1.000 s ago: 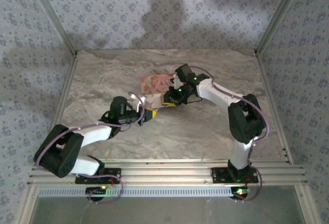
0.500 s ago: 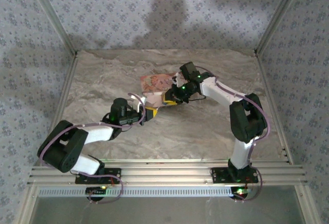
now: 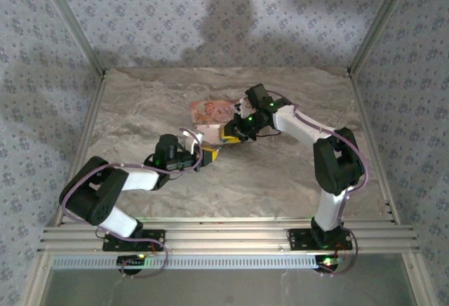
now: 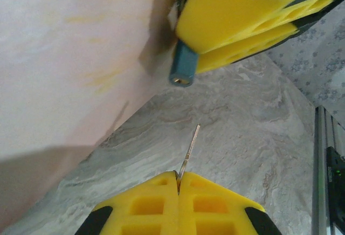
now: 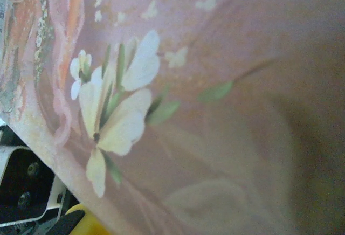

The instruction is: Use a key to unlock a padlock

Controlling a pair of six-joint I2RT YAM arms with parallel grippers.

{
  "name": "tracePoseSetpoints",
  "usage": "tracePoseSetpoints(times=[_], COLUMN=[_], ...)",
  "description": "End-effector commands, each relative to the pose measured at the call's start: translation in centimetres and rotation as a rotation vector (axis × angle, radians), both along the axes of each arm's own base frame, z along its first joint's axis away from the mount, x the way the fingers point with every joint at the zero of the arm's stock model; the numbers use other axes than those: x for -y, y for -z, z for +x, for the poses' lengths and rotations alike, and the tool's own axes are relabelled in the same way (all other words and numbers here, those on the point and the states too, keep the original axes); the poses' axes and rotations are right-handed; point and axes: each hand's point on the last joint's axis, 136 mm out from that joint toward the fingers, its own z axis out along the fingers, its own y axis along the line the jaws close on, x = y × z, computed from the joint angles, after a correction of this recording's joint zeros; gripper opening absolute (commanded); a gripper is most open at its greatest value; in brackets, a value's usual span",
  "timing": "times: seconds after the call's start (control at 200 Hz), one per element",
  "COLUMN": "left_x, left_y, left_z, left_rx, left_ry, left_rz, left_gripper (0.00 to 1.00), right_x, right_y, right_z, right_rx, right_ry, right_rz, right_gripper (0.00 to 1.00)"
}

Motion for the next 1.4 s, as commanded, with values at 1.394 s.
tracePoseSetpoints(times=[1.394], left_x=[0.9], left_y=[-2.4], left_z=[4.2], left_rx=[0.063], left_ry=[-0.134], left_rz=[-0.029], left_gripper=[0.00], right_x=[-1.4], right_y=[-2.3], right_z=[-0.9], right_rx=[-0.027], right_ry=[0.001], right_rz=[0.083], right_gripper=[0.00])
